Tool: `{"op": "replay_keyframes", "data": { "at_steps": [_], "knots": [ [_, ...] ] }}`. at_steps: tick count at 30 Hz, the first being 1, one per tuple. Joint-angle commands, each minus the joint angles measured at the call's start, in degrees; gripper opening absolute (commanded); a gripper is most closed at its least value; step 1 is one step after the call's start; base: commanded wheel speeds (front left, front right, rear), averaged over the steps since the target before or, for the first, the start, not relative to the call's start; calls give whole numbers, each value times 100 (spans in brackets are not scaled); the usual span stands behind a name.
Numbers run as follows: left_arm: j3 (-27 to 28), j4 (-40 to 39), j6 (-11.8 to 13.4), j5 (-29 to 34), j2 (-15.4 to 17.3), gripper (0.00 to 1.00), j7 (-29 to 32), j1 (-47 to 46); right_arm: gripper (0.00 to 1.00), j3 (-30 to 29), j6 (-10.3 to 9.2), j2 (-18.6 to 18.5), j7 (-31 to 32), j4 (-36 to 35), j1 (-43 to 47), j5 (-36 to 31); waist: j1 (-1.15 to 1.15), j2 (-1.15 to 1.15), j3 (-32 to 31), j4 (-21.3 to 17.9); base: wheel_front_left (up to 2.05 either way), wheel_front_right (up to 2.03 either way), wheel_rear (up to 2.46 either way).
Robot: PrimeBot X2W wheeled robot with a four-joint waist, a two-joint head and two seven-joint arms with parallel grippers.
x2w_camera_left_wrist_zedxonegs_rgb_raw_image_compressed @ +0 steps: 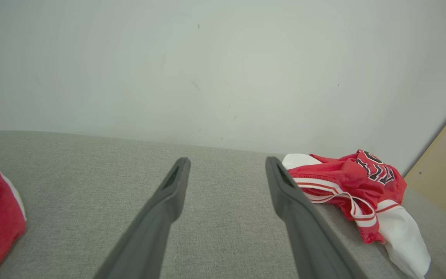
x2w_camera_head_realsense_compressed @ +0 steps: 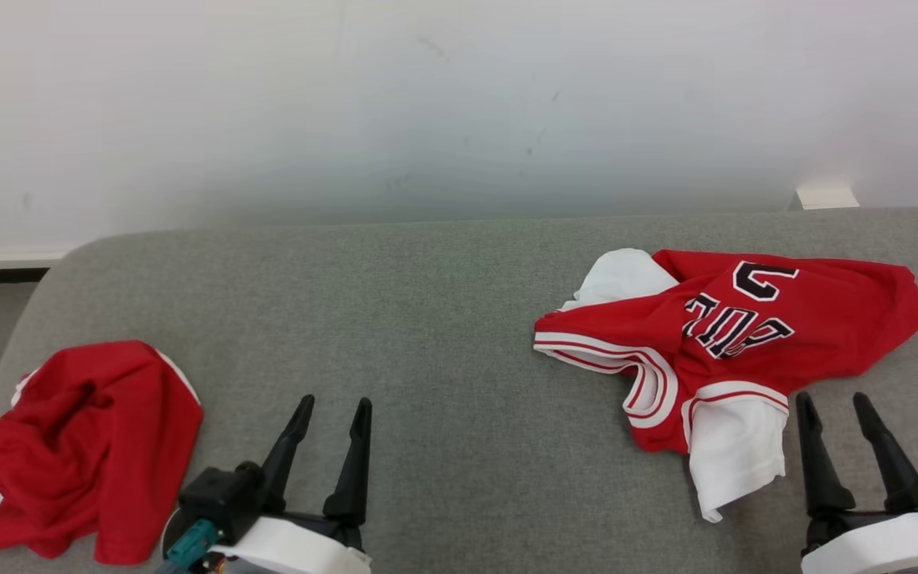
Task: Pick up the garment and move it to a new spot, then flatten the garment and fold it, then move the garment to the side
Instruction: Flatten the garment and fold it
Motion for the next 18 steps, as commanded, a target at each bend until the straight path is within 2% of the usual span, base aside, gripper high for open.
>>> {"op": "replay_keyframes", "data": {
  "at_steps": [1,6,13,18],
  "knots": [
    [5,9,-8,-58,22,100,-2,-39,100,83,-13,-25,51,38,-37,-62,0,0,21,29,0,0,0],
    [-16,27,-17,-87,23,100,-3,-103,100,451,-13,-36,293,211,-218,-89,0,0,72,135,0,0,0],
    [-51,29,16,-126,22,100,-3,-164,100,908,-13,70,1198,945,-758,-314,0,0,125,498,0,0,0],
    [-78,-2,48,-180,21,100,-3,-201,100,772,-13,242,1835,1548,-1134,-607,0,0,182,794,0,0,0]
  ]
}}
